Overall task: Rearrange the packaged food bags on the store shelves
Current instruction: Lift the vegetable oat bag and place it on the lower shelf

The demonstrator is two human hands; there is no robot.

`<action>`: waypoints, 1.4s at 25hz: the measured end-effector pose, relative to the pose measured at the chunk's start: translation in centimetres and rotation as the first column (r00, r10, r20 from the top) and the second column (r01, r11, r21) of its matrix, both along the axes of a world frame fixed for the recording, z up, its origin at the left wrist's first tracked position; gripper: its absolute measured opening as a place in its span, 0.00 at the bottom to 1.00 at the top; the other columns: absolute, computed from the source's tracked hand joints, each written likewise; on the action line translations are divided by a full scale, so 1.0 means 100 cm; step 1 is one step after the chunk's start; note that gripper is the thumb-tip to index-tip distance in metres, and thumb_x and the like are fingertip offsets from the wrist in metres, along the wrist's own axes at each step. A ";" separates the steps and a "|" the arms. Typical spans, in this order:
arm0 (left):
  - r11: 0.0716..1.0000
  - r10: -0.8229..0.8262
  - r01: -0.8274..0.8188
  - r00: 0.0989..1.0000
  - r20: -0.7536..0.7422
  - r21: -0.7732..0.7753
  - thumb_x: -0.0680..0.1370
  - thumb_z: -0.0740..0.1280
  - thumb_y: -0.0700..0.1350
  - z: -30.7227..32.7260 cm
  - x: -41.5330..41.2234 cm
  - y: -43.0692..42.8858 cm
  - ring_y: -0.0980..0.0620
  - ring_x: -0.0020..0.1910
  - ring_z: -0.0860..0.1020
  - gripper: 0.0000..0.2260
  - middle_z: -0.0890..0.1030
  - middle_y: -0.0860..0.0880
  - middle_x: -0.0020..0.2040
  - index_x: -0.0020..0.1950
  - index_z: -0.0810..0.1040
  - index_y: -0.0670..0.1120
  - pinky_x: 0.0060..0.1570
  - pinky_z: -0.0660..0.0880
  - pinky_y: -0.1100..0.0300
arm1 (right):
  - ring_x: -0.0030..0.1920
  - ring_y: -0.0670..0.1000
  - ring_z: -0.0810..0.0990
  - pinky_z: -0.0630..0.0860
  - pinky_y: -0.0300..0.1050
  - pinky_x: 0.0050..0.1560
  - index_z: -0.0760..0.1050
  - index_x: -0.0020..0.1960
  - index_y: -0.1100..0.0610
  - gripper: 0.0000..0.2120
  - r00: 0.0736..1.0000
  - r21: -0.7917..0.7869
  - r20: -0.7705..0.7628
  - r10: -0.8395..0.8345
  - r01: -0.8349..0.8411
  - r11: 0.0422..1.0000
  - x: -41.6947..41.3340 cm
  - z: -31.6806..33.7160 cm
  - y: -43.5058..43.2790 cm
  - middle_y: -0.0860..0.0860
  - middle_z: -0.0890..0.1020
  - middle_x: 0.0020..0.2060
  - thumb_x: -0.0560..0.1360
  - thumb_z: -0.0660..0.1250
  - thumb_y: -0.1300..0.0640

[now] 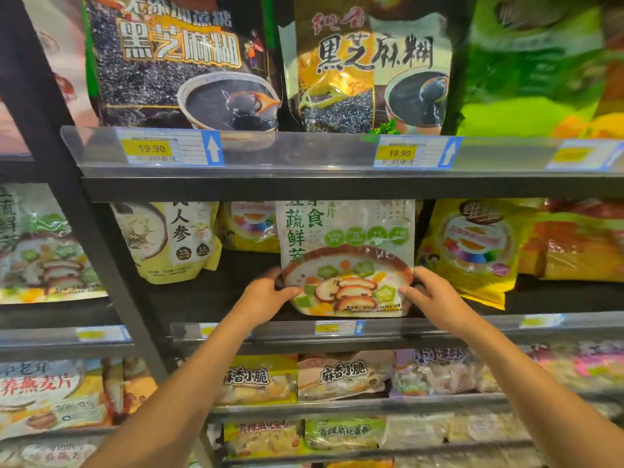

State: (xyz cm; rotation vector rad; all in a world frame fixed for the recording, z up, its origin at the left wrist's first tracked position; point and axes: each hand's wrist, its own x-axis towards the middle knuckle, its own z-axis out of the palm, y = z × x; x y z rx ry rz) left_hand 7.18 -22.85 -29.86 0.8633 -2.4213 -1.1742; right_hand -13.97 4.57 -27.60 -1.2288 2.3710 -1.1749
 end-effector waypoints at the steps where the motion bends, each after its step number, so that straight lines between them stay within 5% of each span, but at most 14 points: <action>1: 0.999 0.013 -0.012 1.000 -0.024 0.037 0.80 0.74 0.50 0.003 0.002 -0.002 0.46 0.55 0.81 0.17 0.84 0.47 0.55 0.67 0.77 0.49 0.54 0.78 0.51 | 0.38 0.48 0.86 0.78 0.46 0.44 0.76 0.52 0.57 0.01 1.000 -0.034 0.014 -0.006 0.007 0.999 -0.001 0.004 -0.001 0.54 0.85 0.38 0.83 0.67 0.61; 6: 0.992 -0.002 0.020 0.989 -0.150 0.121 0.79 0.75 0.47 0.012 0.016 0.002 0.45 0.56 0.84 0.12 0.86 0.45 0.55 0.61 0.80 0.49 0.60 0.80 0.47 | 0.45 0.59 0.82 0.78 0.51 0.47 0.75 0.56 0.63 0.04 0.991 -0.177 0.103 0.081 -0.062 0.982 0.009 0.010 0.008 0.66 0.79 0.50 0.82 0.67 0.63; 9: 0.982 -0.024 0.062 0.978 -0.208 0.181 0.76 0.77 0.52 0.015 0.032 0.009 0.42 0.52 0.85 0.17 0.86 0.42 0.50 0.56 0.82 0.40 0.59 0.80 0.40 | 0.44 0.60 0.81 0.79 0.49 0.46 0.71 0.51 0.67 0.06 0.985 -0.276 0.150 0.090 -0.046 0.960 0.025 0.010 0.019 0.68 0.79 0.47 0.82 0.65 0.64; 11: 0.971 -0.034 0.089 0.970 -0.239 0.223 0.72 0.77 0.59 0.014 0.043 0.013 0.42 0.50 0.86 0.28 0.85 0.36 0.48 0.55 0.80 0.34 0.58 0.80 0.37 | 0.42 0.54 0.82 0.81 0.43 0.42 0.70 0.49 0.66 0.05 0.970 -0.357 0.233 0.070 0.018 0.934 0.040 0.012 0.024 0.61 0.81 0.43 0.82 0.64 0.67; 14: 0.937 0.006 0.111 0.944 -0.330 0.333 0.79 0.75 0.46 0.012 0.058 0.034 0.48 0.54 0.86 0.11 0.88 0.44 0.52 0.55 0.83 0.40 0.54 0.84 0.51 | 0.28 0.43 0.75 0.71 0.35 0.26 0.69 0.43 0.59 0.11 0.941 -0.465 0.338 0.028 0.141 0.874 0.065 0.015 0.030 0.47 0.76 0.31 0.82 0.61 0.69; 16: 0.868 0.056 0.156 0.912 -0.405 0.472 0.78 0.74 0.42 0.011 0.070 0.049 0.46 0.55 0.86 0.07 0.88 0.45 0.53 0.54 0.82 0.42 0.51 0.84 0.52 | 0.25 0.41 0.73 0.68 0.33 0.24 0.67 0.42 0.58 0.12 0.917 -0.521 0.398 0.024 0.205 0.828 0.083 0.018 0.035 0.43 0.75 0.28 0.83 0.59 0.69; 19: 0.685 0.118 0.271 0.874 -0.471 0.676 0.75 0.73 0.45 0.012 0.089 0.066 0.41 0.58 0.85 0.17 0.86 0.40 0.60 0.60 0.78 0.39 0.57 0.82 0.43 | 0.26 0.40 0.75 0.70 0.32 0.25 0.67 0.43 0.58 0.11 0.888 -0.534 0.460 0.018 0.260 0.805 0.111 0.016 0.044 0.44 0.77 0.31 0.83 0.60 0.68; 21: 0.658 0.115 0.278 0.881 -0.458 0.700 0.74 0.74 0.49 0.012 0.102 0.072 0.41 0.62 0.84 0.24 0.86 0.42 0.63 0.68 0.78 0.43 0.63 0.79 0.39 | 0.26 0.43 0.75 0.69 0.37 0.23 0.69 0.44 0.58 0.10 0.879 -0.508 0.476 0.010 0.265 0.820 0.133 0.011 0.051 0.48 0.78 0.33 0.83 0.61 0.67; 29: 0.527 0.165 0.305 0.879 -0.448 0.793 0.74 0.77 0.49 -0.001 0.184 0.102 0.38 0.62 0.84 0.25 0.86 0.41 0.61 0.69 0.80 0.46 0.67 0.77 0.38 | 0.32 0.51 0.72 0.68 0.44 0.32 0.71 0.34 0.51 0.21 0.814 -0.438 0.578 -0.054 0.366 0.821 0.237 -0.024 0.077 0.49 0.74 0.30 0.80 0.60 0.71; 32: 0.522 0.144 0.298 0.893 -0.427 0.799 0.73 0.75 0.48 -0.010 0.231 0.113 0.40 0.60 0.85 0.24 0.87 0.42 0.60 0.69 0.80 0.46 0.64 0.79 0.41 | 0.39 0.48 0.80 0.73 0.49 0.44 0.72 0.44 0.59 0.07 0.845 -0.388 0.519 -0.132 0.370 0.844 0.289 -0.034 0.085 0.46 0.79 0.37 0.80 0.66 0.65; 35: 0.518 0.164 0.288 0.891 -0.424 0.805 0.73 0.75 0.47 -0.018 0.280 0.118 0.40 0.58 0.86 0.23 0.87 0.41 0.59 0.68 0.80 0.47 0.56 0.84 0.45 | 0.49 0.50 0.85 0.81 0.53 0.51 0.74 0.56 0.55 0.15 0.830 -0.321 0.524 -0.188 0.398 0.860 0.338 -0.044 0.086 0.49 0.82 0.50 0.74 0.73 0.52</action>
